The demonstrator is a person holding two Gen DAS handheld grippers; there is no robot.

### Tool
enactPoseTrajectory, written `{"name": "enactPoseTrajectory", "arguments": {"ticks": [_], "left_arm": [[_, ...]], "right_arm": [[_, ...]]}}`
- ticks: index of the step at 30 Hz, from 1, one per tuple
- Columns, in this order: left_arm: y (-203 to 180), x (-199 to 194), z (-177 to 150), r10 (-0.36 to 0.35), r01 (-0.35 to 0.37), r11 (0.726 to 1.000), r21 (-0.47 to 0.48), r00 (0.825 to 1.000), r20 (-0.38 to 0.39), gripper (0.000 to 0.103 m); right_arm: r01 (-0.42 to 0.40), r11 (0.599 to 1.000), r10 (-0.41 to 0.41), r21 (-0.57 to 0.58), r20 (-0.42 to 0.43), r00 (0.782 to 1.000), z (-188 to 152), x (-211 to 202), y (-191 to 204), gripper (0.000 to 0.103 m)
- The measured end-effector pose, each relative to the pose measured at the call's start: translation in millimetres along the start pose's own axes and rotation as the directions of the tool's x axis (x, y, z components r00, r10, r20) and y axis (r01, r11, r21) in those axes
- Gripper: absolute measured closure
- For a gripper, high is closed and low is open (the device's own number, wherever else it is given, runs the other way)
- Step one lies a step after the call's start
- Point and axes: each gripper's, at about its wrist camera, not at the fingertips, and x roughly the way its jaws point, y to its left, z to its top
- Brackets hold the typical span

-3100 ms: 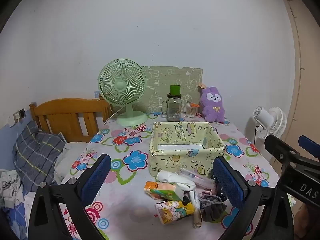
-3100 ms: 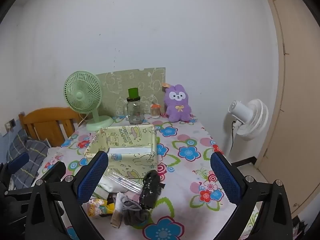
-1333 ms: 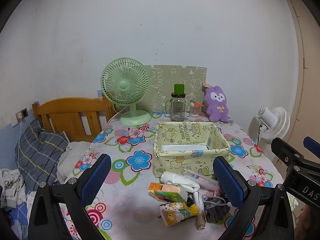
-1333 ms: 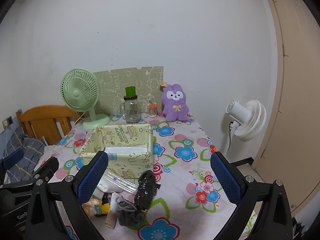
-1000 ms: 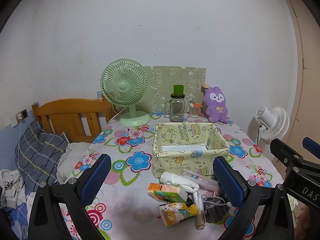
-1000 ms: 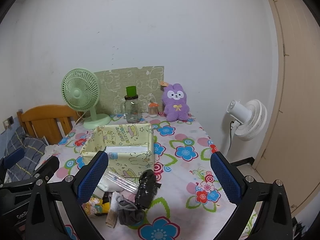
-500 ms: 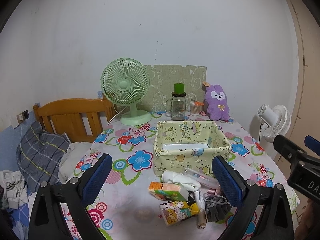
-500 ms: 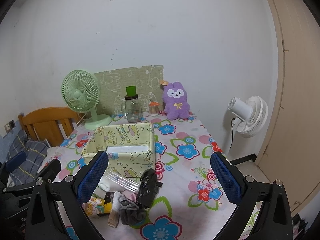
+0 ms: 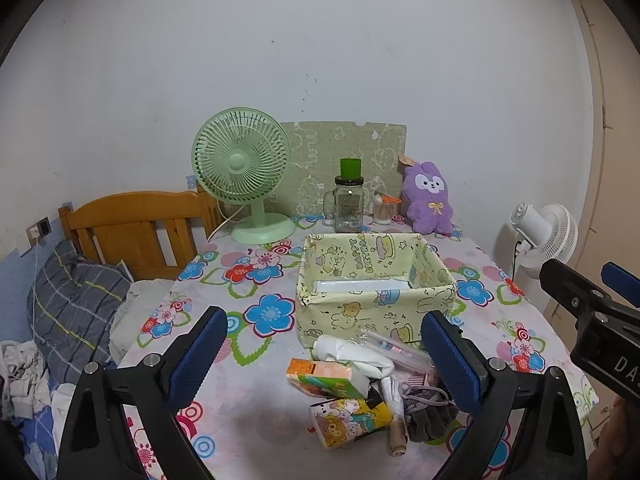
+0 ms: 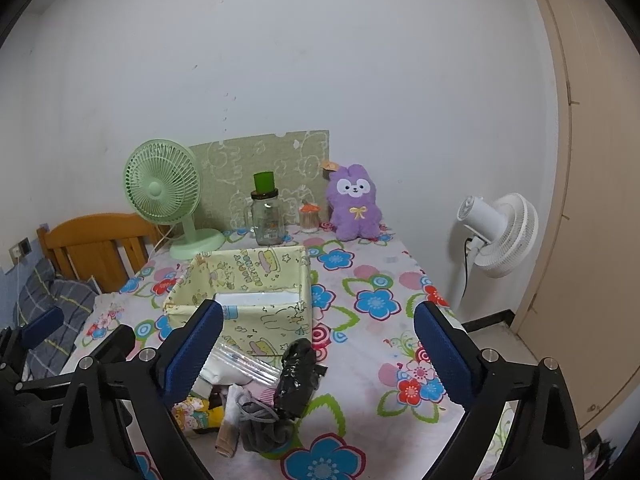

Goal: Organize soft objects
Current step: 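Close left gripper on orange-green tissue pack while right gripper grasps black wrapped item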

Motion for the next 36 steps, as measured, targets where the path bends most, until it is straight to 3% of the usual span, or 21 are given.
{"name": "enactPoseTrajectory", "arguments": {"ticks": [20,36], "left_arm": [[-8.3,32.7,-18.7,-0.047,0.047,0.999,0.009,0.997,-0.066,0.007],[-6.4,66.5,-36.1,-0.05,0.052,0.999,0.009,0.984,-0.169,0.007]], "right_arm": [[-0.04,0.999,0.039,-0.019,-0.066,0.997,-18.8,32.6,8.1,0.011],[-0.055,0.998,0.049,-0.032,-0.153,0.987,-40.0,65.9,14.9,0.014]]}}
